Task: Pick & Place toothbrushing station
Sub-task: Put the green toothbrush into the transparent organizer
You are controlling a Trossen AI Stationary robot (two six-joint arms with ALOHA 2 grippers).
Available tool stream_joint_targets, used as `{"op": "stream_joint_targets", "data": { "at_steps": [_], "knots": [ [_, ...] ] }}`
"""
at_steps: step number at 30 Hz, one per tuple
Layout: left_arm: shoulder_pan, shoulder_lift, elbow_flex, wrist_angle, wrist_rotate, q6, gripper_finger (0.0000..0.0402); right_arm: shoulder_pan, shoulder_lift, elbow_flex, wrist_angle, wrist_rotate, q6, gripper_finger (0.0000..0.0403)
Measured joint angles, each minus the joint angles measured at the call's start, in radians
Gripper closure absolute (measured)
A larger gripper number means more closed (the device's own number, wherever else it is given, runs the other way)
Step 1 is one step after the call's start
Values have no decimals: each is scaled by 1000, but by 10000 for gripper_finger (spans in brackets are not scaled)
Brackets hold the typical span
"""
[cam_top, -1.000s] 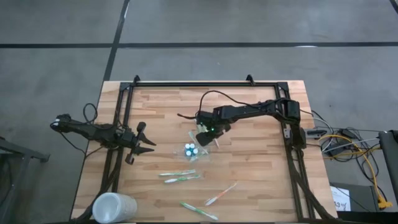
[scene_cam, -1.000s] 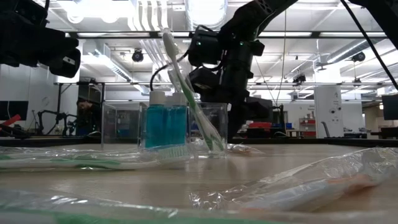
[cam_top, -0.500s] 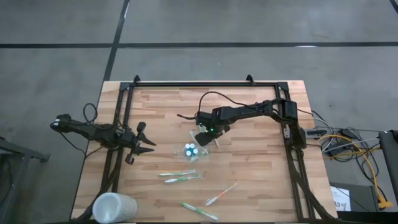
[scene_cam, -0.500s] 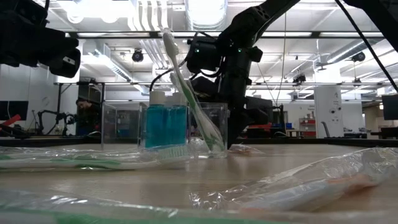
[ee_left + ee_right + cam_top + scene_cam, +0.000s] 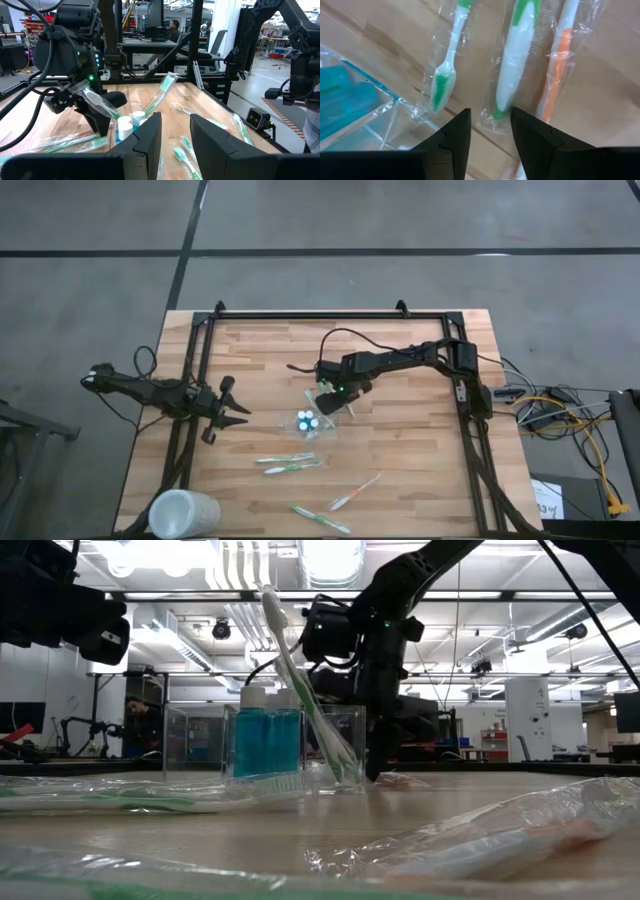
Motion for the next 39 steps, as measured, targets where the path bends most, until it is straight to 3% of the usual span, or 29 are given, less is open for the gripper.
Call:
{"op": "stream_joint_targets", "data": {
  "at_steps": [15, 21, 31, 39],
  "knots": [
    [0, 0, 0, 0, 0, 0, 293, 0, -6, -16, -28, 3, 6, 362],
    [0, 0, 0, 0, 0, 0, 293, 6, -16, -19, -94, 7, 5, 382],
    [0, 0, 0, 1, 0, 0, 293, 19, -125, -45, -123, 164, 30, 385],
    [0, 0, 0, 1, 0, 0, 293, 71, -299, -148, -75, 296, 67, 385]
  ]
}}
